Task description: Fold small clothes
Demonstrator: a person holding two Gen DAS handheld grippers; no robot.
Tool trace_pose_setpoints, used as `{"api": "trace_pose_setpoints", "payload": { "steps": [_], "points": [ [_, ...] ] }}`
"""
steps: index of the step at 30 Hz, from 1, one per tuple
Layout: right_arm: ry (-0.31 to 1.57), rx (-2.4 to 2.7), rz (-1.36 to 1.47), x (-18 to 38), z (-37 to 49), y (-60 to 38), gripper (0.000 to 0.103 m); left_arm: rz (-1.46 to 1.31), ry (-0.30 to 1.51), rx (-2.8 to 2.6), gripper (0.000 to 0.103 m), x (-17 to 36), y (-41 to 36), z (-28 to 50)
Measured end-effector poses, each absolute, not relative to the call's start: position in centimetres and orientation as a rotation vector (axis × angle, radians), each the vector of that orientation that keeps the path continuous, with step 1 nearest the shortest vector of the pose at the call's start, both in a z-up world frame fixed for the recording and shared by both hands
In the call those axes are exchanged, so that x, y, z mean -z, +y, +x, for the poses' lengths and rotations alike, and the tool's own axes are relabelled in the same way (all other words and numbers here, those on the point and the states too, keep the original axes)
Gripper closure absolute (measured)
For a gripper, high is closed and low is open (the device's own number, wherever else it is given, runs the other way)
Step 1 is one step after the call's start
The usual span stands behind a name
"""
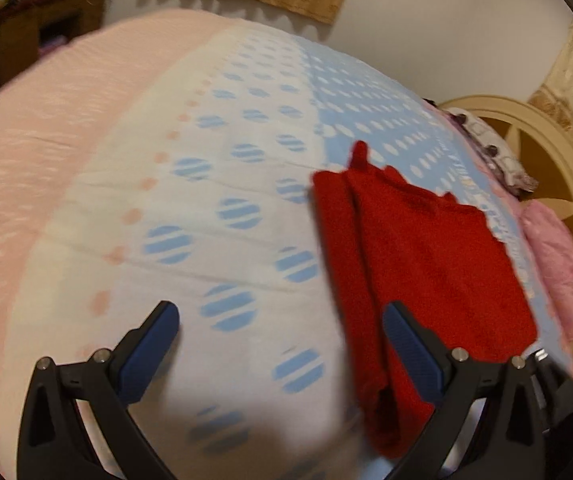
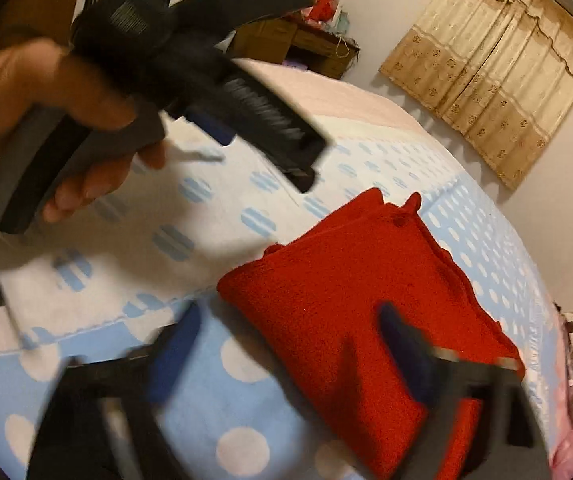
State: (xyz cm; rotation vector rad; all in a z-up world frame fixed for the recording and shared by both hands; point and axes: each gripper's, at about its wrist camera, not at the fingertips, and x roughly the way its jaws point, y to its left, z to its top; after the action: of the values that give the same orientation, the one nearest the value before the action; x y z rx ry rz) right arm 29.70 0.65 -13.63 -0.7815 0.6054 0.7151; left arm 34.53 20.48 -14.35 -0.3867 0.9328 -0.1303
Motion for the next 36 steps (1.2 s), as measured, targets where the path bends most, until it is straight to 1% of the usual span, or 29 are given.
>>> {"api": "trace_pose_setpoints", "payload": {
  "steps": [6,12,13,14,15,17,18,19,20,21,22,26,36],
  "points": [
    [0.624,-0.697,-0.782,14.5,30.4,0.7,0.044,-0.388,0.938,0.174,0.000,15.2,19.0,37.9],
    [0.557,-0.711,-0.851,14.6,28.6,1.3,0.044,-0.346,0.919,0.186,0.001,15.2,18.1,40.5],
    [0.556,-0.712,-0.855,14.6,28.5,1.3,0.044,-0.345,0.910,0.195,0.005,15.2,17.9,40.8],
    [0.560,-0.711,-0.854,14.7,28.6,1.3,0.044,-0.346,0.905,0.220,0.015,15.2,17.7,41.1],
    [0.567,-0.712,-0.845,14.6,28.8,1.2,0.044,-0.345,0.909,0.236,0.020,15.3,17.5,41.4],
    [0.587,-0.725,-0.830,14.4,29.0,1.1,0.052,-0.329,0.916,0.261,0.038,15.3,16.7,42.0],
    [0.595,-0.725,-0.819,14.3,29.2,1.0,0.062,-0.321,0.920,0.274,0.047,15.3,16.5,42.2],
    [0.597,-0.730,-0.809,14.1,29.2,1.0,0.068,-0.320,0.928,0.292,0.067,15.4,16.2,42.5],
    [0.604,-0.741,-0.796,13.9,29.3,0.9,0.073,-0.340,0.934,0.306,0.076,15.5,16.3,42.7],
    [0.614,-0.753,-0.777,13.6,29.4,0.7,0.079,-0.371,0.936,0.315,0.080,15.6,16.5,42.9],
    [0.613,-0.762,-0.757,13.3,29.5,0.4,0.081,-0.409,0.934,0.324,0.087,15.6,16.8,43.0],
    [0.605,-0.773,-0.698,12.5,29.6,-0.7,0.082,-0.419,0.916,0.337,0.090,14.9,16.6,42.7],
    [0.551,-0.765,-0.624,10.5,29.9,-3.0,0.084,-0.460,0.807,0.425,0.090,10.3,15.0,42.1]
  ]
}}
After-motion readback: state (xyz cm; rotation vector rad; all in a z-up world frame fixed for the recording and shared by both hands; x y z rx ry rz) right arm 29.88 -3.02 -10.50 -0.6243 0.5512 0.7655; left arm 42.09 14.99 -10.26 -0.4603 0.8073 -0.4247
